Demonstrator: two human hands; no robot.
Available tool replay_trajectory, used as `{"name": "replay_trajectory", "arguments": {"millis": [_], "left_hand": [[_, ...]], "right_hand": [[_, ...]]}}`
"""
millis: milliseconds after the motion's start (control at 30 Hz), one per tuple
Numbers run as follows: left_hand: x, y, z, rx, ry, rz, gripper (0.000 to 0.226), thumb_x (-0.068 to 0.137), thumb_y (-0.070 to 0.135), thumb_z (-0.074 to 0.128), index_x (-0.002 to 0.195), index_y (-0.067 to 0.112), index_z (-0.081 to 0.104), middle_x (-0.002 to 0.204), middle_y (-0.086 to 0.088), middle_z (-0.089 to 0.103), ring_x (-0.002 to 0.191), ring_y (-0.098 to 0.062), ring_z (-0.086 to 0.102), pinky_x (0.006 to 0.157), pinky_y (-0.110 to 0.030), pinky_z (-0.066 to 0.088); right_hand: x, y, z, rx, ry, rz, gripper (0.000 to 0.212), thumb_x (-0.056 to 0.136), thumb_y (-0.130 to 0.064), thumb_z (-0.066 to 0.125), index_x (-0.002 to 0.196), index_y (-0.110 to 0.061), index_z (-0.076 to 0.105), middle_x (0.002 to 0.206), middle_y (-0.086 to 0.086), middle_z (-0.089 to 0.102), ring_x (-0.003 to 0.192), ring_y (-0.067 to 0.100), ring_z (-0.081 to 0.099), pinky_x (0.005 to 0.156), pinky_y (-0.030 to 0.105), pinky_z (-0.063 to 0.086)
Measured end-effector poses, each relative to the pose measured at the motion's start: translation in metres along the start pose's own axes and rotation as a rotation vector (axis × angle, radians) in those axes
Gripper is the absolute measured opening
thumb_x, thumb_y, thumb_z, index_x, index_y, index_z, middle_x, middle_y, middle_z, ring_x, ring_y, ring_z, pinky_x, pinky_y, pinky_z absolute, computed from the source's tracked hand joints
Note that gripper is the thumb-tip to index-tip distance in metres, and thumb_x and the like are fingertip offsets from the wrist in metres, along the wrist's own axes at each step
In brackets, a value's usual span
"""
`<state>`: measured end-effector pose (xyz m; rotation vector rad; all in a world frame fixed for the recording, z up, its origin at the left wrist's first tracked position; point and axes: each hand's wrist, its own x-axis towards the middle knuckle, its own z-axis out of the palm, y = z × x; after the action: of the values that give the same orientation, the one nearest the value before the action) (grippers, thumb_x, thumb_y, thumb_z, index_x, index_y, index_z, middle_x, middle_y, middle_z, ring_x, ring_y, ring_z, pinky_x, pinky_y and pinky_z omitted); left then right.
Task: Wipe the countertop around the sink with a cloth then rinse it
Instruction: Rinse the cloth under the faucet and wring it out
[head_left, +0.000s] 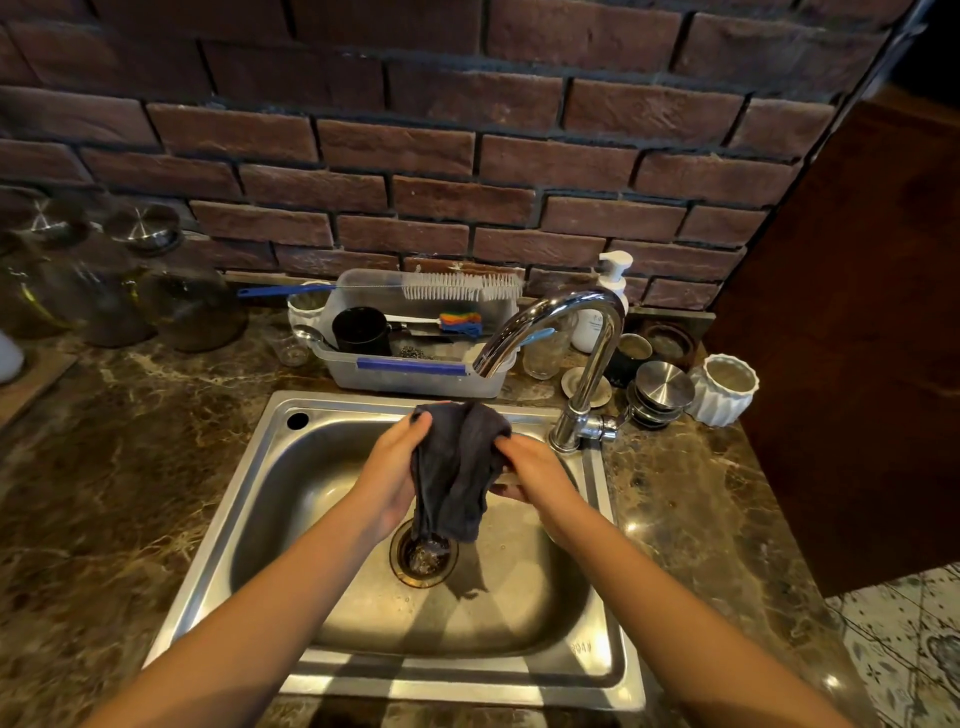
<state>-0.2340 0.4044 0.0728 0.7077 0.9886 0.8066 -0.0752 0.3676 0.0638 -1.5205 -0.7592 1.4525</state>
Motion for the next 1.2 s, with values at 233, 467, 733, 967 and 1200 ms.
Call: {"name": "replay_trajectory", "arguments": {"millis": [233, 467, 733, 967, 1200], "left_hand": [[0.005, 0.004, -0.004, -0.069, 0.180, -0.243, 0.032, 0.098, 0.038, 0.046, 0.117, 0.015, 0.058, 0.112, -0.009, 0.064, 0.102, -0.026, 0.060, 0.088, -0.040, 0.047], [-0.003, 0.008, -0.003, 0.126, 0.121, -0.144, 0.020, 0.097, 0.017, 0.052, 0.115, 0.013, 0.059, 0.110, -0.010, 0.067, 0.101, -0.025, 0.064, 0.078, -0.036, 0.053], [0.007, 0.003, 0.005, 0.148, 0.346, -0.030, 0.031, 0.100, 0.035, 0.043, 0.117, 0.013, 0.057, 0.115, -0.006, 0.062, 0.112, -0.026, 0.057, 0.084, -0.036, 0.050], [-0.023, -0.008, -0.012, -0.048, 0.011, -0.405, 0.031, 0.083, 0.026, 0.067, 0.110, 0.011, 0.064, 0.099, -0.015, 0.073, 0.098, -0.032, 0.065, 0.079, -0.047, 0.053], [-0.043, -0.012, -0.014, 0.297, 0.041, -0.198, 0.025, 0.095, 0.017, 0.055, 0.119, 0.019, 0.057, 0.120, -0.011, 0.065, 0.108, -0.026, 0.063, 0.091, -0.042, 0.051]], "right_hand": [[0.003, 0.006, -0.016, 0.412, 0.020, 0.250, 0.037, 0.099, -0.042, 0.041, 0.124, -0.019, 0.056, 0.124, 0.006, 0.062, 0.115, 0.027, 0.056, 0.080, 0.043, 0.050], [-0.001, 0.007, -0.016, -0.049, 0.003, -0.066, 0.023, 0.095, -0.024, 0.058, 0.118, -0.021, 0.058, 0.116, 0.002, 0.066, 0.107, 0.022, 0.063, 0.087, 0.038, 0.054], [-0.002, 0.000, 0.003, 0.069, 0.092, -0.072, 0.024, 0.101, -0.029, 0.043, 0.120, -0.021, 0.056, 0.115, 0.002, 0.066, 0.105, 0.019, 0.063, 0.090, 0.039, 0.053], [-0.016, -0.004, -0.007, 0.358, 0.043, 0.251, 0.031, 0.096, -0.033, 0.055, 0.123, -0.017, 0.057, 0.110, 0.010, 0.069, 0.101, 0.028, 0.065, 0.085, 0.045, 0.054], [-0.062, -0.005, -0.023, 0.325, -0.352, 0.151, 0.029, 0.088, 0.011, 0.051, 0.107, -0.010, 0.059, 0.107, 0.017, 0.066, 0.107, 0.035, 0.060, 0.084, 0.047, 0.052]]}}
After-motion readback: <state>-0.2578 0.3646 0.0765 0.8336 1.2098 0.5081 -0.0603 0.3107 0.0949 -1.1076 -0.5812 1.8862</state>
